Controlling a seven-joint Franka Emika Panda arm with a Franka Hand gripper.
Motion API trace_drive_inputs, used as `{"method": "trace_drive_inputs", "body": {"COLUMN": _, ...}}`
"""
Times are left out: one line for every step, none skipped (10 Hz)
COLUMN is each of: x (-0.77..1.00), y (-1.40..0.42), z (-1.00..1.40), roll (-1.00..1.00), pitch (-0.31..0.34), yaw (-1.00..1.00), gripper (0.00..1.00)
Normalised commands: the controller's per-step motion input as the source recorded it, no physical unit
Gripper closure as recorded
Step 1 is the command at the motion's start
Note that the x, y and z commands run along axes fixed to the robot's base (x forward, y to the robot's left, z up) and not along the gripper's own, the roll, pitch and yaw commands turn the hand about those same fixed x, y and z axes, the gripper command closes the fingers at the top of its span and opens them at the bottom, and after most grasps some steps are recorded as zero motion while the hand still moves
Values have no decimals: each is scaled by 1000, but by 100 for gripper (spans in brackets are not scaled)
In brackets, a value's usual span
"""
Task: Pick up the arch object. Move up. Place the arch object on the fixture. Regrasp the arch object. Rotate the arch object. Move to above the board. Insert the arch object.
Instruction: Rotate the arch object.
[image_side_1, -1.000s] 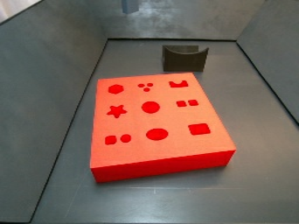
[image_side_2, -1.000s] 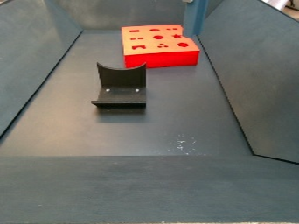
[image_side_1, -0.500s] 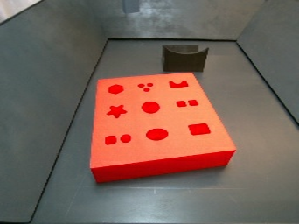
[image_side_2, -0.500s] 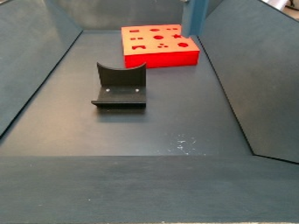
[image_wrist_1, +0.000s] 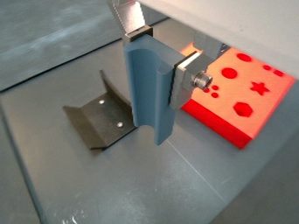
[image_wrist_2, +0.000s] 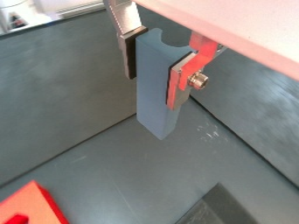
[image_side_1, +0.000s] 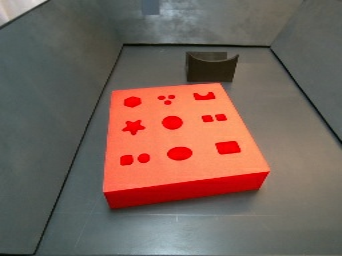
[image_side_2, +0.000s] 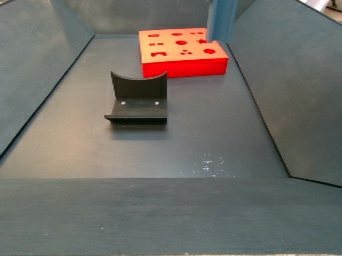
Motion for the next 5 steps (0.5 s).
{"method": "trace_drive_inputs", "body": {"x": 0, "y": 15, "z": 8, "roll": -134, "pitch": 41, "yaw": -401, "gripper": 100}}
{"method": "trace_drive_inputs", "body": {"x": 0, "y": 15, "z": 9, "roll": -133, "pitch": 40, "yaw": -305, "gripper": 100}}
{"method": "trace_drive_inputs", "body": {"x": 1, "y": 16, "z": 10, "roll": -132, "pitch": 40, "yaw": -206, "gripper": 100}}
{"method": "trace_drive_inputs", "body": {"x": 0, "y": 0, "z": -1000, "roll": -132, "pitch": 39, "yaw": -144, "gripper": 100}}
{"method": "trace_drive_inputs", "body": {"x": 6, "y": 1, "z": -1000, "roll": -126, "pitch": 22, "yaw": -99, "gripper": 100}}
